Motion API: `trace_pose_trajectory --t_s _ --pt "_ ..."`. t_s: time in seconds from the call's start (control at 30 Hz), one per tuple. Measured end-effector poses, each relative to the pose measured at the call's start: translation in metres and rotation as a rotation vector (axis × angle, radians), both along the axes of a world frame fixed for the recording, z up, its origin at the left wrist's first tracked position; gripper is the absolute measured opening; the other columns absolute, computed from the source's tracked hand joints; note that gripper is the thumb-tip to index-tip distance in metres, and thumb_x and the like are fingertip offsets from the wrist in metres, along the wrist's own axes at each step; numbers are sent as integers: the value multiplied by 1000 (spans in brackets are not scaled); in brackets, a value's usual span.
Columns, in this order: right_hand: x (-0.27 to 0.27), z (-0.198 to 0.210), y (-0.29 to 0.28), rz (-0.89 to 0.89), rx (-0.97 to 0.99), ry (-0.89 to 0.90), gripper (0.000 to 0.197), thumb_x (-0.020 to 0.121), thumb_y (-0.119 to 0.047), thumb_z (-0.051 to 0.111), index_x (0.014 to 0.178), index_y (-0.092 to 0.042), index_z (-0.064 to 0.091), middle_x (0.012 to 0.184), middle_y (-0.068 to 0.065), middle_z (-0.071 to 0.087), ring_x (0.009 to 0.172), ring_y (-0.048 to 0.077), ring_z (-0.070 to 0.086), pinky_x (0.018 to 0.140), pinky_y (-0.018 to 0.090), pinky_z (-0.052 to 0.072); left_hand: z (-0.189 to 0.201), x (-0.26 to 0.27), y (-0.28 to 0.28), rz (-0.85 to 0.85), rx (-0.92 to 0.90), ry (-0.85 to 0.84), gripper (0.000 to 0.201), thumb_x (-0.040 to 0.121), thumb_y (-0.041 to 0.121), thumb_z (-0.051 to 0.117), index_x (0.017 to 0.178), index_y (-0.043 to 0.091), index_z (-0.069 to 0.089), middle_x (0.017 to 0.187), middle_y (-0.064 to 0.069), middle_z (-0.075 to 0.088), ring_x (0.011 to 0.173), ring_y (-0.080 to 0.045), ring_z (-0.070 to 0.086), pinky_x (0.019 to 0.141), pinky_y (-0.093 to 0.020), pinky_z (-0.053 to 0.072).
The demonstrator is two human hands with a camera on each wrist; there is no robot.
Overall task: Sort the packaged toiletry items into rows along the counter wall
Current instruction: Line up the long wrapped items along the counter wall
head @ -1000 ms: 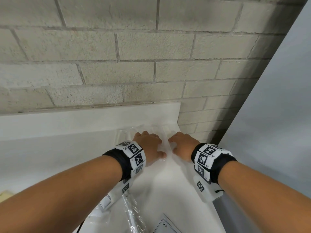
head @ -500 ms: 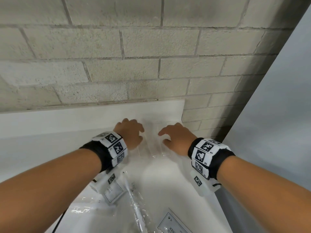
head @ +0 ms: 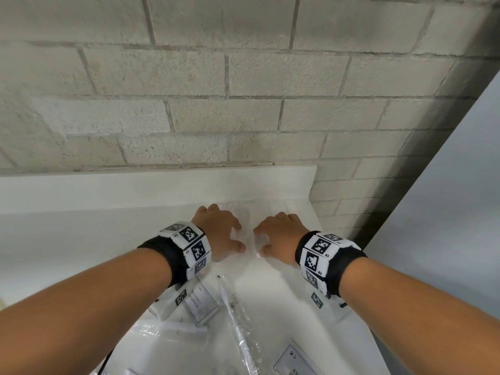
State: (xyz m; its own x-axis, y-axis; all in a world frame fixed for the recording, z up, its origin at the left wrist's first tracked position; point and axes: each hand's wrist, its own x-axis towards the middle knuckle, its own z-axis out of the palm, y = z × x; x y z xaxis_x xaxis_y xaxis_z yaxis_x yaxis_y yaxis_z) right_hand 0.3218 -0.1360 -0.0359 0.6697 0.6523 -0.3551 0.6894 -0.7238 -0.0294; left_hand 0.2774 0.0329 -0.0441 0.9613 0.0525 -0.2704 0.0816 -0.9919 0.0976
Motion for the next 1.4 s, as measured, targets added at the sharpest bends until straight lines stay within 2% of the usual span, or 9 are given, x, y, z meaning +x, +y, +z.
trace_pose_trajectory --t_s 0.43,0.57,0.67,0.77,0.83,0.93,1.17,1.27,1.4 --pt "-2 0 1 -74 20 32 53 93 -37 49 144 -29 38 144 1 43 134 26 33 110 39 22 1 -2 0 -30 -43 -44 55 80 64 55 127 37 55 134 10 55 128 -16 38 106 -35 25" --pt "-3 5 0 -93 96 26 53 94 -35 47 145 -29 36 149 -1 37 139 25 29 115 39 17 15 -6 16 -27 -66 -142 39 93 50 47 129 37 54 139 11 52 131 -15 40 110 -37 25" --pt "-5 9 5 -74 187 24 46 94 -31 48 140 -29 43 144 -2 43 136 24 32 115 38 18 20 -10 44 17 -72 -163 32 95 42 49 125 40 56 133 10 54 126 -17 45 110 -38 30" --pt "-8 8 19 -6 136 12 44 95 -30 46 139 -29 44 144 -2 45 136 23 32 115 38 17 12 -16 59 38 -97 -58 40 84 59 55 122 51 54 131 11 56 122 -19 46 108 -41 35" --pt "-11 6 28 18 54 2 45 95 -32 45 139 -27 44 145 -1 44 138 25 31 116 40 15 7 -22 54 -3 -90 14 52 79 66 56 128 51 51 138 16 52 129 -18 41 112 -39 30" --pt "-15 4 37 32 -58 -4 44 95 -35 45 137 -23 45 140 4 47 135 28 34 116 45 14 1 -28 45 -60 -51 12 58 84 60 56 138 43 44 148 16 42 136 -16 32 113 -36 20" --pt "-18 5 44 16 36 -12 47 95 -32 45 142 -27 40 146 0 42 139 25 27 119 43 9 1 -27 43 13 -145 -46 75 83 58 60 147 31 31 149 6 39 137 -21 34 114 -39 26" --pt "-22 8 52 69 122 28 44 97 -24 39 140 -30 43 147 -5 44 141 22 25 119 43 6 -2 -23 47 60 -184 -47 66 89 59 49 146 31 32 145 10 46 135 -20 37 112 -38 28" --pt "-26 6 59 104 34 68 39 97 -25 35 132 -35 51 138 -3 52 137 25 30 117 48 1 -8 -26 60 78 -151 -7 53 94 52 39 143 35 35 145 7 48 135 -25 37 113 -43 28"
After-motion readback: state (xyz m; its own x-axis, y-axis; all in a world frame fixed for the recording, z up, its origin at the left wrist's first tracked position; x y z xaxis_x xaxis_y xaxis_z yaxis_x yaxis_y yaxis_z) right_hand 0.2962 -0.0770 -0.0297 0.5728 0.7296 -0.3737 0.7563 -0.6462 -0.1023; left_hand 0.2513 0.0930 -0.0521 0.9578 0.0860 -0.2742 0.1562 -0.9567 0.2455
